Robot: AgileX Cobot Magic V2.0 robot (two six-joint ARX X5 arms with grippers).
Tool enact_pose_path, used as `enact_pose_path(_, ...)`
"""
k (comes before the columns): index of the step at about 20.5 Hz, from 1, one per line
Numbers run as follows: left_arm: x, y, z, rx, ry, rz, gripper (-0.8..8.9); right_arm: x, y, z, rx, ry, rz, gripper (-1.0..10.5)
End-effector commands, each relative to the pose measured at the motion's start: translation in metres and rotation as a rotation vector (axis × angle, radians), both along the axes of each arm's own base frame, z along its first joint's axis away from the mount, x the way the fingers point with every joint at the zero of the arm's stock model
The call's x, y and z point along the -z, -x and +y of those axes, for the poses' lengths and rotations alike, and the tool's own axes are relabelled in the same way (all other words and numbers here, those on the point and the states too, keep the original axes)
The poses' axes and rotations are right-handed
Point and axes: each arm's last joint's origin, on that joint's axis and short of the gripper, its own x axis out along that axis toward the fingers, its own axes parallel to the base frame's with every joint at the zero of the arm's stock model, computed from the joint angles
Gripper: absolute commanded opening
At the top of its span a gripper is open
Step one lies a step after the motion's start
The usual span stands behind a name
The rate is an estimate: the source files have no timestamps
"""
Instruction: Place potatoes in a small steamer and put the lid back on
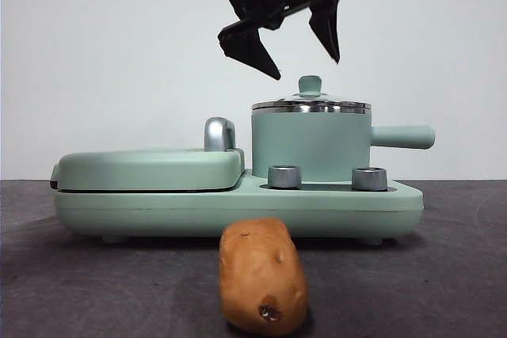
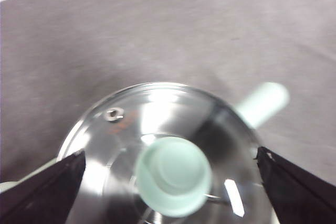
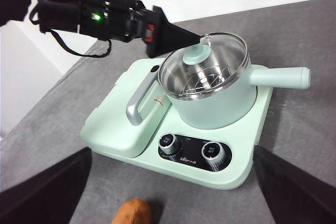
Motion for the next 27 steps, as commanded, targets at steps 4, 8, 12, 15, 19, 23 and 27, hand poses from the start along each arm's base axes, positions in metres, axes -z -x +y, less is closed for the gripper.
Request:
enact_pose_path(4, 0.0069, -0.0018, -0.0135, 0.029, -0.002, -0.007, 4.90, -0.0040, 0.0008, 0.0002, -0.005, 0.007, -0.016, 4.9)
enact_pose_path(8, 0.0075, 0.0017, -0.0176, 0.048, -0.008, -0.007, 4.89, -0.0040, 0.0008, 0.0002, -0.005, 0.007, -0.016, 4.9)
enact_pose_path(12, 0.0079, 0.0036, -0.0199, 0.052, -0.025, -0.019, 3.97, -0.0040, 0.0008, 0.0002, -0.005, 0.007, -0.016, 4.9)
enact_pose_path(15, 0.0105, 0.0042, -0.0194, 0.052, -0.040, -0.001, 3.94, -0.0040, 0.0008, 0.0002, -0.005, 0.007, -0.016, 4.9)
enact_pose_path(19, 0.0134, 0.0031, -0.0203, 0.056, -0.048, -0.001, 2.97, -0.0039, 0.0008, 0.0002, -0.005, 0.007, -0.015, 4.9)
enact_pose_path(23, 0.0139, 0.0029, -0.0205, 0.056, -0.049, 0.000, 1.45, -0.0039, 0.0008, 0.0002, -0.005, 0.007, -0.015, 4.9)
enact_pose_path(27, 0.0140, 0.0030, -0.0204, 0.055, -0.049, 0.001, 0.24, -0.0034, 0.0010, 0.0002, -0.005, 0.006, -0.009, 4.9)
